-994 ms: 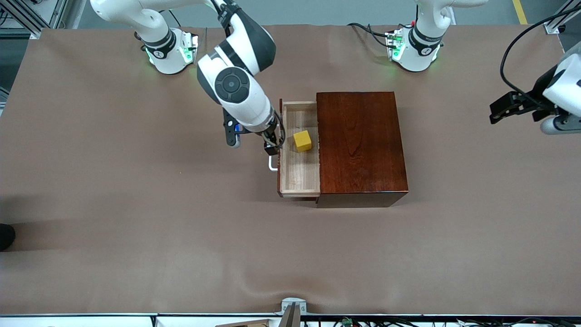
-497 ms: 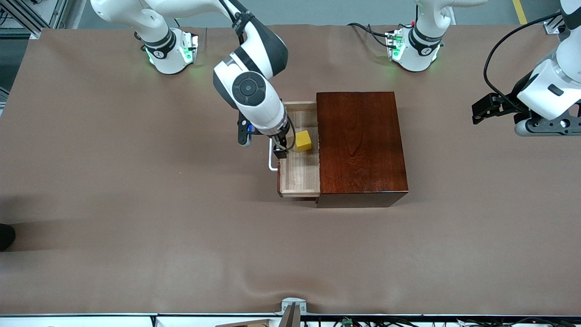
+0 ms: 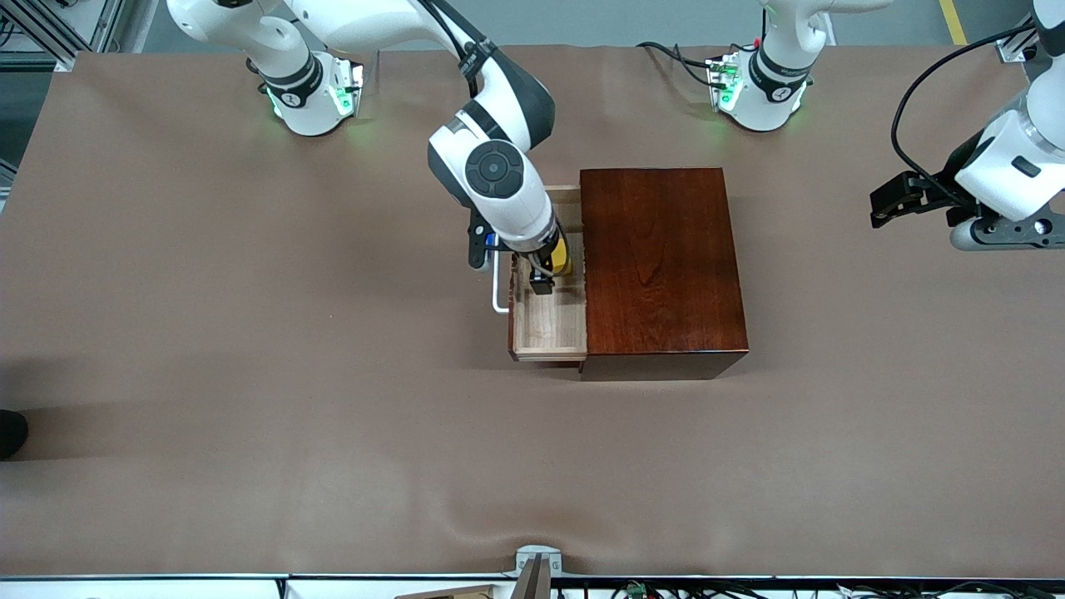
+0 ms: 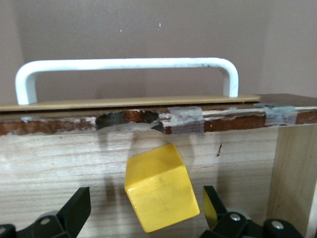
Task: Open drawer, take yellow block, close drawer
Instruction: 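Close the right gripper on the yellow cube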
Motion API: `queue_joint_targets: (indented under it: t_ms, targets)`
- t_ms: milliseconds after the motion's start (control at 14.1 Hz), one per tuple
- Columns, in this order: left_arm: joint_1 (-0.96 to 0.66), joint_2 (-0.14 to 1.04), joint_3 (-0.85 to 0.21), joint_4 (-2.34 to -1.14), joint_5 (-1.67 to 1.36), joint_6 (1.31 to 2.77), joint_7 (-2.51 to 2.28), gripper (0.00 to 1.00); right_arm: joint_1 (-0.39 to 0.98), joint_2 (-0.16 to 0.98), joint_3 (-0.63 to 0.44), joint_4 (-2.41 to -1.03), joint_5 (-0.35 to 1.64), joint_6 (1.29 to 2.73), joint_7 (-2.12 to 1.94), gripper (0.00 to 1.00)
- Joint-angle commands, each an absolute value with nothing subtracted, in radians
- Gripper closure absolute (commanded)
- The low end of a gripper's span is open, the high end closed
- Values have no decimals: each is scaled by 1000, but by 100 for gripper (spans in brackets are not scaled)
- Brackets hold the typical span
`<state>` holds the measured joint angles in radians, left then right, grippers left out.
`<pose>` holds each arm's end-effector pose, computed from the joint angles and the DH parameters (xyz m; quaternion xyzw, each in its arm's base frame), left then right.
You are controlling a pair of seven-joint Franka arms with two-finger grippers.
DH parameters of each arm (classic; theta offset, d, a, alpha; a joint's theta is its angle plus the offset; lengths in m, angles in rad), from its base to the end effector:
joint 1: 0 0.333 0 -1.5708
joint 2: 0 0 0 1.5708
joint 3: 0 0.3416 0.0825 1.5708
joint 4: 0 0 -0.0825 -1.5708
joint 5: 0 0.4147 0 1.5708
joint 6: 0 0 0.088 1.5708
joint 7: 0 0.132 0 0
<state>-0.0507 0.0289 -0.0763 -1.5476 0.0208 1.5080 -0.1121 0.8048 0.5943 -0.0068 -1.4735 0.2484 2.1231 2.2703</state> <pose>0.5820 -0.0708 0.6146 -0.9993 0.0072 0.0328 0.0133 0.5181 0.5558 0.3194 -0.6940 0.7117 0.1043 0.0313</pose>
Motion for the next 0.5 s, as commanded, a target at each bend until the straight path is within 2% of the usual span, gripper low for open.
queue_joint_targets:
  t_ms: [0,426]
  targets:
    - [-32,9,-86,-1565,12,1511,-107,0,822,606,-17,-1443,259,2115,2287,0]
    - [-32,8,-83,-1565,12,1493,-107,0,848,627,-17,-1451,259,2114,2289,0]
